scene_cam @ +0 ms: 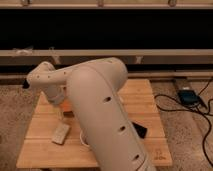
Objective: Drag the ceramic bowl in a circle
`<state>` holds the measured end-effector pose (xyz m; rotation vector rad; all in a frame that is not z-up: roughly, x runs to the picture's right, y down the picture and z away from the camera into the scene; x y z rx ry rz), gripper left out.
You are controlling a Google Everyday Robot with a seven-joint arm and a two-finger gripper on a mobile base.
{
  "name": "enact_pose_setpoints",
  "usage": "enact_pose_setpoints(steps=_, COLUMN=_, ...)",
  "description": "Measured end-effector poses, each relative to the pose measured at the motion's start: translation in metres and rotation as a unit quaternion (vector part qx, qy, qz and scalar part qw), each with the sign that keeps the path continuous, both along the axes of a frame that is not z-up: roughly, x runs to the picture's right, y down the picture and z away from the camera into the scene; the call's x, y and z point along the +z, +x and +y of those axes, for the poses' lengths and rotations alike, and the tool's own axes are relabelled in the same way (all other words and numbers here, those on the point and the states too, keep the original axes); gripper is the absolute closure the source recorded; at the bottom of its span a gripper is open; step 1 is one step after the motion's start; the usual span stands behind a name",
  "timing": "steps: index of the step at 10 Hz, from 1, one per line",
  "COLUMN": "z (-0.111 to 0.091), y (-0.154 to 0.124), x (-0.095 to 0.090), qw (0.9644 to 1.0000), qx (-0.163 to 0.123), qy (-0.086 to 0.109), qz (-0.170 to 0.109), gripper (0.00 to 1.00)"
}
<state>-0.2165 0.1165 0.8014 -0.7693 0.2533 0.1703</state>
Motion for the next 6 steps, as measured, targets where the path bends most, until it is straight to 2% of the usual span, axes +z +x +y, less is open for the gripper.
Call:
enact_pose_setpoints(steps=2, z=-0.009, y=0.010, x=-0.016, qw=0.9994, qx=0.020, qy=0.008, qz=-0.028, gripper=0.20)
enact_pose_setpoints(steps=4, z=-0.015, y=0.013, x=-0.026, qw=0.9971, qx=0.041, qy=0.022, qz=-0.059, gripper=0.20)
enact_pose_setpoints(steps=5, z=-0.019, y=0.017, x=-0.029, qw=0.9959, qx=0.049, qy=0.030, qz=-0.070, gripper=0.20)
enact_pose_setpoints(steps=6, z=-0.018, y=0.015, x=-0.030, qw=0.9957, qx=0.049, qy=0.031, qz=-0.072, gripper=0.20)
